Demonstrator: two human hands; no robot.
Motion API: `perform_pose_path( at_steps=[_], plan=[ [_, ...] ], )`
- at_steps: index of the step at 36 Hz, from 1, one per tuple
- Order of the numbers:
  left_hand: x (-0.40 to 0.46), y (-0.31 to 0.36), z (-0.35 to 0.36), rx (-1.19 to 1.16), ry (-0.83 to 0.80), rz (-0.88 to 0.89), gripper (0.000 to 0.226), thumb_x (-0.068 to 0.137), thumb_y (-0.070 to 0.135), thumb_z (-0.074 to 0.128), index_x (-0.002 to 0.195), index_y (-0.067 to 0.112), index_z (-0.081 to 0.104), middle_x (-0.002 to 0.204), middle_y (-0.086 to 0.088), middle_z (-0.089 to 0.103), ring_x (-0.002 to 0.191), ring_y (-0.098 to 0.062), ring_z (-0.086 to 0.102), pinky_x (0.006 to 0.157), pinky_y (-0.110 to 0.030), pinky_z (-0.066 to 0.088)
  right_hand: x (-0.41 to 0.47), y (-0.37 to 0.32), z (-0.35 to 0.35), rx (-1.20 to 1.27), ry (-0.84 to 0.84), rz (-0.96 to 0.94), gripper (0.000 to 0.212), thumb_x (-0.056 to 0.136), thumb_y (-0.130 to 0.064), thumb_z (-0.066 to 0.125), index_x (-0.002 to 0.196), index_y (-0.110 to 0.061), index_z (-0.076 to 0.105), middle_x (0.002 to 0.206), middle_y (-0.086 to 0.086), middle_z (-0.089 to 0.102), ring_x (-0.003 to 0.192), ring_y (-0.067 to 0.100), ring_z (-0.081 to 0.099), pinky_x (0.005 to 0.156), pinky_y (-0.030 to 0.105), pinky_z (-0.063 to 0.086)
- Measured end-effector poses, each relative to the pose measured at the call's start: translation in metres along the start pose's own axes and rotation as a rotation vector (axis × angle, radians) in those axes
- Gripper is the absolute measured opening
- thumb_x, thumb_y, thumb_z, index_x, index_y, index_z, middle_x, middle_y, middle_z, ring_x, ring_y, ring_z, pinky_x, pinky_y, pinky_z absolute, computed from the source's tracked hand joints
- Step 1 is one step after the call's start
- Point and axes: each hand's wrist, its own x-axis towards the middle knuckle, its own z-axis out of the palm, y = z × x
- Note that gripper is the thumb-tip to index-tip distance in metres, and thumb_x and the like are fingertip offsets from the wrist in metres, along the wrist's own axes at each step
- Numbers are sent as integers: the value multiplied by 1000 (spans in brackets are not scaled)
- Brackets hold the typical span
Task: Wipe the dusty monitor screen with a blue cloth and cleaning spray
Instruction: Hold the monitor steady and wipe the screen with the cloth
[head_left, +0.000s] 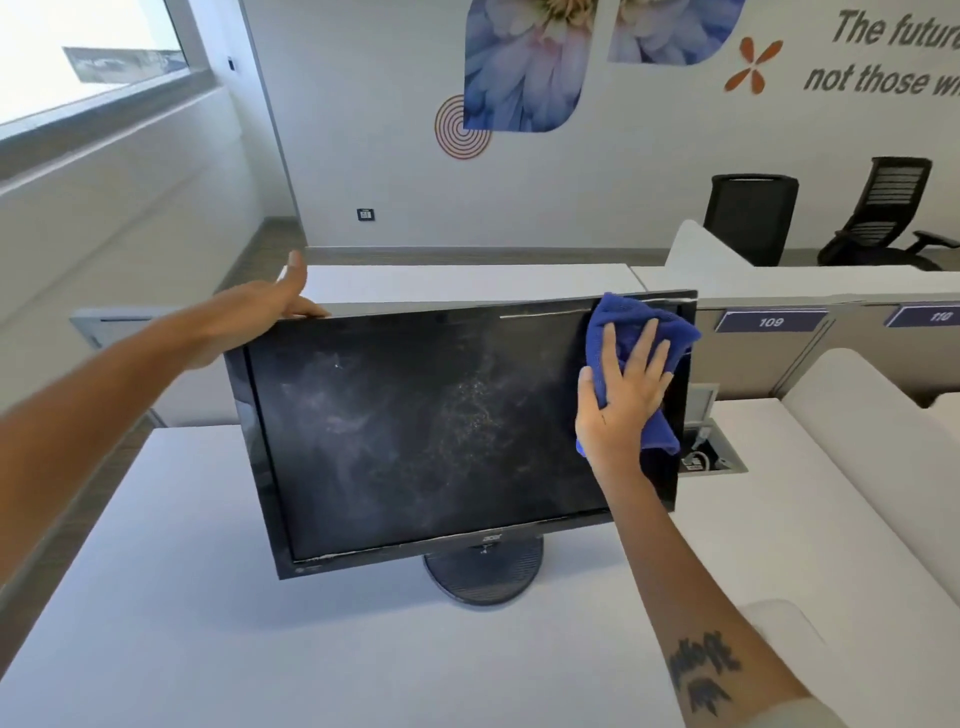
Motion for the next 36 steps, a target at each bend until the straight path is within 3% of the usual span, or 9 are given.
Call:
perform_pose_path(
  at_steps=[4, 10, 15, 18, 23, 26, 29, 32, 36],
  plan=[
    [5, -9, 7, -58, 51, 69, 96, 66, 114, 0, 88, 68, 81, 175, 0, 43, 163, -27, 32, 132, -47, 11, -19, -42, 25, -15, 83, -128, 52, 110, -36, 48, 159, -20, 50, 173, 17, 31, 160, 47, 23, 125, 68, 23],
    [8, -17, 13, -203, 69, 99, 104, 65, 115, 1, 91, 59, 85, 159, -5, 60, 133, -20, 49, 117, -36, 25, -67, -134, 58, 68, -24, -355, 60, 108, -46, 46, 165, -30, 39, 178, 13, 16, 164, 42, 9, 129, 66, 13],
    [14, -24, 10, -268, 76, 48, 113, 67, 115, 3, 96, 48, 89, 106, 24, 80, 124, -15, 66, 118, -34, 37, -97, -193, 77, 128, -171, -603, 62, 103, -42, 55, 163, -31, 42, 178, 8, 18, 165, 38, 8, 127, 67, 15],
    [17, -28, 10, -282, 70, 52, 115, 67, 116, 5, 98, 44, 90, 115, 14, 82, 132, -23, 65, 132, -46, 32, -100, -208, 79, 92, -257, -811, 64, 103, -38, 53, 164, -29, 39, 178, 6, 21, 165, 37, 9, 128, 66, 12],
    [12, -28, 10, -253, 33, 85, 111, 73, 113, 5, 103, 46, 89, 109, 13, 86, 125, -22, 71, 130, -51, 38, -76, -192, 71, 65, -238, -975, 68, 101, -32, 56, 166, -31, 36, 178, 1, 22, 166, 32, 8, 131, 62, 9],
    [5, -20, 11, -230, 50, 106, 107, 73, 113, 5, 100, 51, 88, 110, 17, 85, 124, -22, 70, 128, -51, 40, -64, -161, 62, 62, -164, -903, 68, 101, -30, 56, 165, -34, 36, 178, -4, 21, 166, 33, 11, 129, 65, 12],
    [-1, -13, 11, -206, 81, 90, 107, 69, 114, 2, 97, 56, 87, 126, 5, 77, 129, -29, 62, 130, -54, 36, -51, -110, 47, 10, -64, -728, 62, 102, -34, 58, 162, -35, 43, 176, -5, 26, 164, 35, 19, 128, 66, 16],
    [-9, -11, 11, -195, 80, 101, 104, 65, 115, 1, 93, 60, 85, 147, -7, 68, 138, -34, 55, 133, -57, 30, -38, -43, 28, -46, 16, -429, 55, 108, -37, 50, 162, -26, 45, 175, 5, 29, 162, 40, 22, 127, 66, 20],
    [-15, -7, 12, -195, 77, 124, 110, 55, 118, 2, 91, 57, 85, 153, -12, 66, 143, -37, 54, 133, -59, 29, -26, 3, 13, 9, 97, -31, 54, 109, -23, 51, 161, -9, 44, 172, 19, 31, 159, 50, 24, 121, 72, 27]
  ],
)
